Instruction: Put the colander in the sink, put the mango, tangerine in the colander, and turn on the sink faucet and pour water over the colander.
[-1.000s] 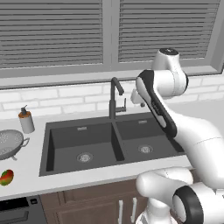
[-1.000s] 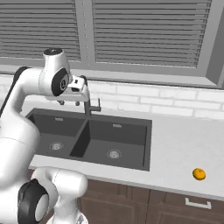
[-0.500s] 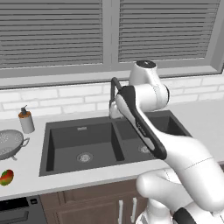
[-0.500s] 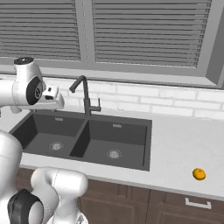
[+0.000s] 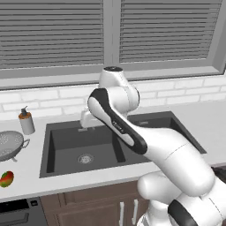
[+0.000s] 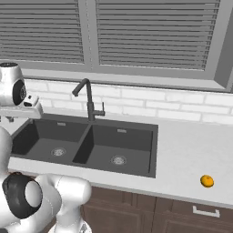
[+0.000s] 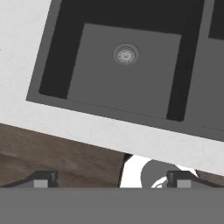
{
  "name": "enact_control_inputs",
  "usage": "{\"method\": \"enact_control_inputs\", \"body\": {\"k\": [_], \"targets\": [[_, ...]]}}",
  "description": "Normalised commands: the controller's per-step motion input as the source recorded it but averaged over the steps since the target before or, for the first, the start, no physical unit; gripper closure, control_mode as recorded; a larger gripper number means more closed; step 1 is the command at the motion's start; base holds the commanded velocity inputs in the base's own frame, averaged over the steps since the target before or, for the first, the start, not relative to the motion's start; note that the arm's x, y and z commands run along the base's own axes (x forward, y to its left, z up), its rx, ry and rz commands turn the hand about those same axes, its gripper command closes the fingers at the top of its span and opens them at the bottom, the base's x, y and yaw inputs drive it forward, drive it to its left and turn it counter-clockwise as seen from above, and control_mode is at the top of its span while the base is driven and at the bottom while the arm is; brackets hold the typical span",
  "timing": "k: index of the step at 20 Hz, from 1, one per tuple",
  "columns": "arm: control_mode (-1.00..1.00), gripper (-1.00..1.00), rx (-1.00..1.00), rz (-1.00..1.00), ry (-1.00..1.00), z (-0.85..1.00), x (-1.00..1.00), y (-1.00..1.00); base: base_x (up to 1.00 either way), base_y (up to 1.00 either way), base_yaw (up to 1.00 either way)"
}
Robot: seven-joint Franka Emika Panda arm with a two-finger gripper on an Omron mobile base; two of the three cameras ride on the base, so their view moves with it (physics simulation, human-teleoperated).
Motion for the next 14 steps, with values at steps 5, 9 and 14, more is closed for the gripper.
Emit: {"method": "enact_control_inputs", "body": {"k": [5, 9, 14], "targets": [[-1.00, -1.00, 0.08, 0.00, 0.18, -0.22, 0.06, 0.89, 0.00, 0.00, 0.00], [-1.00, -1.00, 0.01, 0.00, 0.09, -0.30, 0.14, 0.92, 0.00, 0.00, 0.00], [-1.00, -1.00, 0.00, 0.00, 0.00, -0.32, 0.11, 0.83, 0.00, 0.00, 0.00]]}}
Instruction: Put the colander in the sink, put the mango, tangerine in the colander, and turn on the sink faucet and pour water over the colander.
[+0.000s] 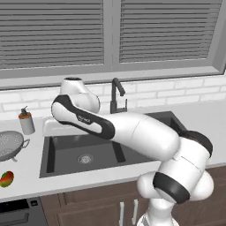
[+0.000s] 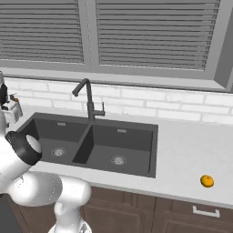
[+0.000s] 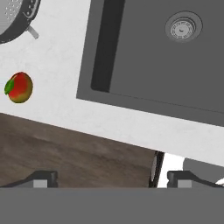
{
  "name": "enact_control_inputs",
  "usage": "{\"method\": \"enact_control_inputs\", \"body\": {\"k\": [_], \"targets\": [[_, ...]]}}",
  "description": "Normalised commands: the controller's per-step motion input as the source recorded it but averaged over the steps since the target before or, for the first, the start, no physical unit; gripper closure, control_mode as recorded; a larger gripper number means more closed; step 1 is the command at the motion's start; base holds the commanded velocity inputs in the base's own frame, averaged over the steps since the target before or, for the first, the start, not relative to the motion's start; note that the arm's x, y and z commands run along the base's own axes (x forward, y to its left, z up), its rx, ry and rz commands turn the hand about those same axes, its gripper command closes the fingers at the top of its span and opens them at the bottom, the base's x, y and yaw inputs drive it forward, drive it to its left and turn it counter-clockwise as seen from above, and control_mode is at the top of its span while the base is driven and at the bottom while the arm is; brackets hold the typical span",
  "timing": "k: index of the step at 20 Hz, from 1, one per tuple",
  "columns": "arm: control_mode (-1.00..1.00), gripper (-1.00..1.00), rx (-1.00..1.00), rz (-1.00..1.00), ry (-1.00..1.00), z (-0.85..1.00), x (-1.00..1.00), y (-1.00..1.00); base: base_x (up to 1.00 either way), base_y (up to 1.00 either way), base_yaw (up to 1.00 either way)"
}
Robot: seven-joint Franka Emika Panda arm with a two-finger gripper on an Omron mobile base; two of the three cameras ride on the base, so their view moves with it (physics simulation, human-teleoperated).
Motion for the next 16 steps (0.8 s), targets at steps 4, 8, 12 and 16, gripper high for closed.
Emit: {"method": "enact_control_inputs", "body": {"k": [4, 8, 12, 16], "targets": [[-1.00, -1.00, 0.00, 0.00, -0.01, -0.27, 0.18, 0.64, 0.00, 0.00, 0.00], [-1.00, -1.00, 0.00, -0.02, -0.04, -0.18, 0.21, 0.53, 0.00, 0.00, 0.00], [-1.00, -1.00, 0.00, -0.03, -0.05, -0.13, 0.18, 0.44, 0.00, 0.00, 0.00], [-1.00, -1.00, 0.00, -0.05, -0.07, -0.15, 0.12, 0.41, 0.00, 0.00, 0.00]]}}
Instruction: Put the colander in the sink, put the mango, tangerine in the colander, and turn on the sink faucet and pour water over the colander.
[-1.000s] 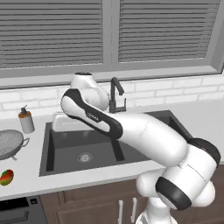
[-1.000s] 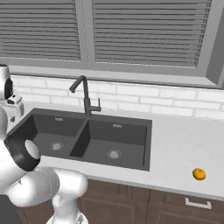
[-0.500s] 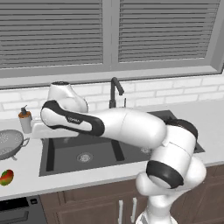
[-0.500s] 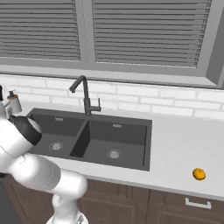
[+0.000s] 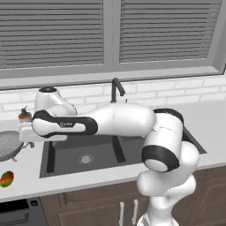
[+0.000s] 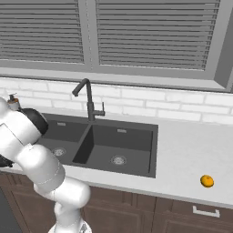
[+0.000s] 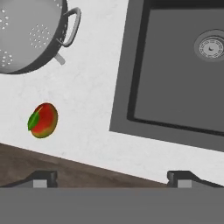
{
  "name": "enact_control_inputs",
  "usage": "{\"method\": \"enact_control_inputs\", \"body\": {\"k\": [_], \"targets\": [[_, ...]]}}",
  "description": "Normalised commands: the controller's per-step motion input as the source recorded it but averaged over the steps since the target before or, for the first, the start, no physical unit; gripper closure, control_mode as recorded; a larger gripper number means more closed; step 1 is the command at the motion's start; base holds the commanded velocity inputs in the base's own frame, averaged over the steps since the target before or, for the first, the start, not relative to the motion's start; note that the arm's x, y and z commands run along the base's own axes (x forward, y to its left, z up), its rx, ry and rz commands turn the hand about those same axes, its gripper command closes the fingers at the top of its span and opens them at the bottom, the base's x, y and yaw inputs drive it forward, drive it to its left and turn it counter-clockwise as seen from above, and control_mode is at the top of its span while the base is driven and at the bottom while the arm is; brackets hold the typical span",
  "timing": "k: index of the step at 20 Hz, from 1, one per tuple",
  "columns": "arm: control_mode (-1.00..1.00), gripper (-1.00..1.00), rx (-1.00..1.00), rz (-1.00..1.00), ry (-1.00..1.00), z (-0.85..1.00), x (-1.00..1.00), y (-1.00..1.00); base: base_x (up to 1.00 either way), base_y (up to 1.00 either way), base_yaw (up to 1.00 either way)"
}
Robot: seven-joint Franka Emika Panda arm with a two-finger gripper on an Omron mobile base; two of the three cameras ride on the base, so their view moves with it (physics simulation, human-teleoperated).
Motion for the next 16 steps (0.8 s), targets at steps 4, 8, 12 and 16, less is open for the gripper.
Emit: {"method": "enact_control_inputs", "body": {"k": [4, 8, 12, 16], "targets": [[-1.00, -1.00, 0.00, -0.11, -0.07, -0.21, 0.21, 0.48, 0.00, 0.00, 0.00], [-1.00, -1.00, -0.01, -0.14, -0.06, -0.21, 0.19, 0.42, 0.00, 0.00, 0.00], [-1.00, -1.00, 0.00, -0.15, -0.03, -0.17, 0.25, 0.34, 0.00, 0.00, 0.00], [-1.00, -1.00, 0.00, -0.13, 0.00, -0.02, 0.29, 0.24, 0.00, 0.00, 0.00]]}}
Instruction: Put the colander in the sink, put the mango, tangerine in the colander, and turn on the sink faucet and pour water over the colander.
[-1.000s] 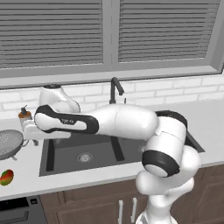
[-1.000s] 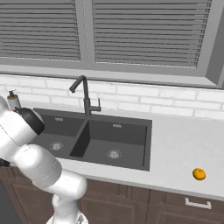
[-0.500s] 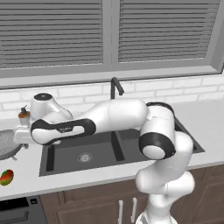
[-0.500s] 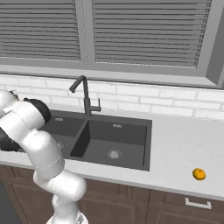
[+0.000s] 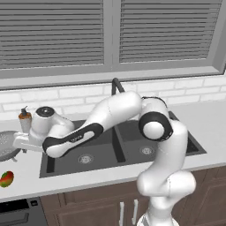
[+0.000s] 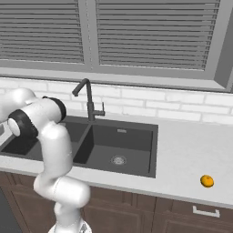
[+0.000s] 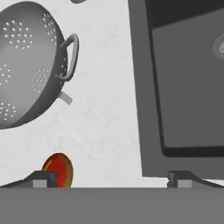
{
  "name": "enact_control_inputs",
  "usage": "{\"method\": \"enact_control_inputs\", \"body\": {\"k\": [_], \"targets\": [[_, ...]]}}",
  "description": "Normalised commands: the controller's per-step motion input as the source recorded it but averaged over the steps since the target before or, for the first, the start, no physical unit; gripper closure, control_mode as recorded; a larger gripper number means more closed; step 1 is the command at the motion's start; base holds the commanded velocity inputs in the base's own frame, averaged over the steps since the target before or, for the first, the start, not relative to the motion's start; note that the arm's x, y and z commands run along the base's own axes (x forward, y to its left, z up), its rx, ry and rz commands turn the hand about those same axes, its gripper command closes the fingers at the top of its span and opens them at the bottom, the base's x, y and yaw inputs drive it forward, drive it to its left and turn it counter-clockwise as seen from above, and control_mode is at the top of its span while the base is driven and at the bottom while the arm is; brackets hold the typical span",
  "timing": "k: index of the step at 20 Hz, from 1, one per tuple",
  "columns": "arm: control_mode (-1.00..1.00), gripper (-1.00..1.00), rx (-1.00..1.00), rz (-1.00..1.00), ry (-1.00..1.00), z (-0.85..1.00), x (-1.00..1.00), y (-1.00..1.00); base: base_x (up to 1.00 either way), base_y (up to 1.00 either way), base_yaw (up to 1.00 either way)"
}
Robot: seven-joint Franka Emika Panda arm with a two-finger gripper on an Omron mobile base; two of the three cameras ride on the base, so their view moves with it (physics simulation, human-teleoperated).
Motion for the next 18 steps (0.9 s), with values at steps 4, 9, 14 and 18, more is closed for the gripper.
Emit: {"method": "enact_control_inputs", "body": {"k": [4, 9, 14, 18], "targets": [[-1.00, -1.00, 0.00, -0.10, 0.00, 0.00, 0.29, 0.21, 0.00, 0.00, 0.00], [-1.00, -1.00, 0.00, -0.07, 0.00, 0.04, 0.17, 0.14, 0.00, 0.00, 0.00], [-1.00, -1.00, 0.00, -0.06, 0.00, 0.01, 0.16, 0.02, 0.00, 0.00, 0.00], [-1.00, -1.00, 0.00, -0.06, 0.00, 0.00, 0.23, 0.00, 0.00, 0.00, 0.00]]}}
